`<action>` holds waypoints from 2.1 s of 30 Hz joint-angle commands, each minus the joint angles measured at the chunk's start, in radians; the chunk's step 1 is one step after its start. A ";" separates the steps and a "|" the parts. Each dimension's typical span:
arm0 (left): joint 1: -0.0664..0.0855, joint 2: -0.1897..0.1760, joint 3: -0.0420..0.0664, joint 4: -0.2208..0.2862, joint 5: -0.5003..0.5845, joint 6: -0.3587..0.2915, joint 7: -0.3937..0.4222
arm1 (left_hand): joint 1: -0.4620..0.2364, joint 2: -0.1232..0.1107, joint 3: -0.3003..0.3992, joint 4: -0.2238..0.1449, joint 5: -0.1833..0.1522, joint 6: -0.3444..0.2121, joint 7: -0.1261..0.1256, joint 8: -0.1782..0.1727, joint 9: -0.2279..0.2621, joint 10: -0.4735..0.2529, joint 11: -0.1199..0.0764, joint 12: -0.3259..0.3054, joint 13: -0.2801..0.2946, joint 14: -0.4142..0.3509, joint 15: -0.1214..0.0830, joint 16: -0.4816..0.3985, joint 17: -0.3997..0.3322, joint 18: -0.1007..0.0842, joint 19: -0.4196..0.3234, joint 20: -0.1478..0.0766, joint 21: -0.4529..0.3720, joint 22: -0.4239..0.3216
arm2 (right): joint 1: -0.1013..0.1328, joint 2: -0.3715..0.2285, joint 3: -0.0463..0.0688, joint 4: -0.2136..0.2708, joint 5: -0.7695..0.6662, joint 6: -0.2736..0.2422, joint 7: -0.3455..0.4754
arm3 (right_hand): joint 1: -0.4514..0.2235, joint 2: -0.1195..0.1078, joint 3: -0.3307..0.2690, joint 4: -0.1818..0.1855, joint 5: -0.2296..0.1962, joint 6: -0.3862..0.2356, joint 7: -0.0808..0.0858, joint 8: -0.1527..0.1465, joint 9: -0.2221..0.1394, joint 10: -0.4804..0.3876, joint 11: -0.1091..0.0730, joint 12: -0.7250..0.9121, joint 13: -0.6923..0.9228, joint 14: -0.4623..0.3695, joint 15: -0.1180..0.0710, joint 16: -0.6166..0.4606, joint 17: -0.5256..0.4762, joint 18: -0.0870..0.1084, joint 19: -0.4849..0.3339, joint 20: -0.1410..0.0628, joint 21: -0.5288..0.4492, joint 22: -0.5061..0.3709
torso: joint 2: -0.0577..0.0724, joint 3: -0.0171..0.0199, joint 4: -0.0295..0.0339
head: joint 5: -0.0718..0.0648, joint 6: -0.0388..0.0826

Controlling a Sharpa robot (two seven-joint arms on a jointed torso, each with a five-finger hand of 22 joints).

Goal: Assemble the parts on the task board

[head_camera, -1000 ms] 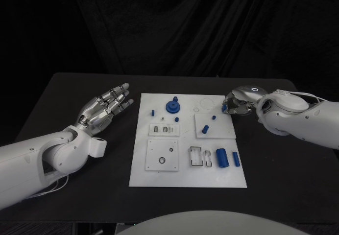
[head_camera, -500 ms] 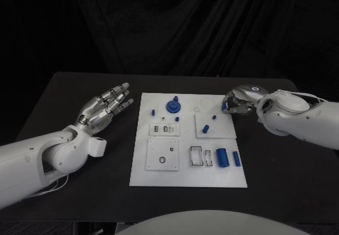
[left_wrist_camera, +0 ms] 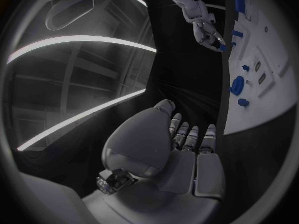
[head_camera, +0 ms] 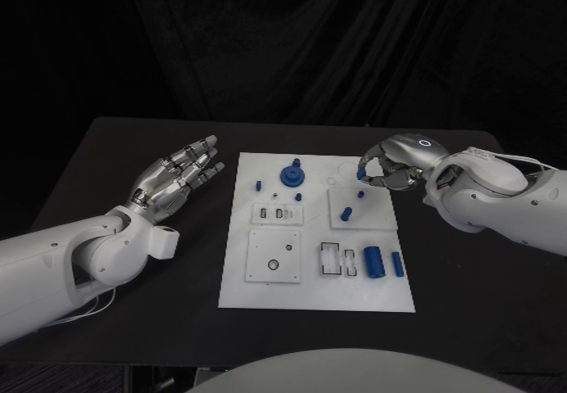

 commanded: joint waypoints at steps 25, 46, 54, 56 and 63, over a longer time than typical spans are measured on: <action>-0.001 0.014 0.001 0.001 -0.001 0.008 0.015 | -0.001 -0.012 0.004 0.002 -0.004 -0.004 -0.001 -0.005 0.000 -0.004 0.002 0.006 0.000 -0.001 0.005 0.004 0.002 0.012 -0.002 0.007 0.003 0.001 | -0.039 0.211 0.000 0.094 -0.186 0.076 -0.235 | 0.002 -0.019 0.002 -0.013 0.027 0.036 -0.007 0.015 0.043 0.104 -0.003 0.003 0.263 0.106 -0.005 0.003 0.263 0.003 0.050 -0.004 0.011 0.228 | 0.001 0.0001 0.0039 | 0.000 -0.015; -0.001 0.024 0.001 -0.004 -0.001 0.013 0.013 | -0.001 -0.012 0.004 0.002 -0.004 -0.004 -0.001 -0.005 0.000 -0.004 0.002 0.006 0.000 -0.001 0.005 0.004 0.002 0.012 -0.002 0.007 0.003 0.001 | -0.056 0.270 0.000 0.061 -0.190 0.140 -0.262 | -0.006 -0.022 0.001 -0.013 0.028 0.032 -0.003 0.011 0.048 0.104 -0.001 0.003 0.263 0.106 -0.004 0.003 0.263 0.002 0.052 -0.004 0.015 0.229 | 0.001 -0.0002 0.0011 | 0.000 -0.022; -0.001 0.025 0.001 -0.004 -0.001 0.014 0.012 | -0.001 -0.012 0.004 0.002 -0.004 -0.004 -0.001 -0.005 0.000 -0.004 0.002 0.006 0.000 -0.001 0.005 0.004 0.002 0.012 -0.002 0.007 0.003 0.001 | -0.066 0.286 0.000 0.056 -0.190 0.132 -0.255 | -0.010 -0.021 0.000 -0.012 0.024 0.031 -0.003 0.010 0.050 0.104 0.000 0.003 0.263 0.106 -0.003 0.003 0.263 0.002 0.053 -0.004 0.015 0.229 | 0.001 -0.0002 0.0008 | -0.001 -0.026; -0.001 0.025 0.001 -0.004 -0.001 0.014 0.012 | -0.001 -0.012 0.004 0.002 -0.004 -0.004 -0.001 -0.005 0.000 -0.004 0.002 0.006 0.000 -0.001 0.005 0.004 0.002 0.012 -0.002 0.007 0.003 0.001 | -0.067 0.289 0.000 0.054 -0.190 0.130 -0.253 | -0.010 -0.021 0.000 -0.012 0.024 0.031 -0.003 0.010 0.050 0.104 0.000 0.003 0.263 0.106 -0.003 0.003 0.263 0.002 0.053 -0.004 0.015 0.229 | 0.001 -0.0002 0.0008 | -0.001 -0.026; -0.001 0.025 0.001 -0.003 -0.001 0.014 0.011 | -0.001 -0.012 0.004 0.002 -0.004 -0.004 -0.001 -0.005 0.000 -0.004 0.002 0.006 0.000 -0.001 0.005 0.004 0.002 0.012 -0.002 0.007 0.003 0.001 | -0.070 0.297 0.000 0.050 -0.190 0.132 -0.252 | -0.010 -0.021 0.000 -0.012 0.024 0.031 -0.003 0.010 0.050 0.104 0.000 0.003 0.263 0.106 -0.003 0.003 0.263 0.002 0.053 -0.004 0.015 0.229 | 0.001 -0.0003 0.0006 | -0.001 -0.028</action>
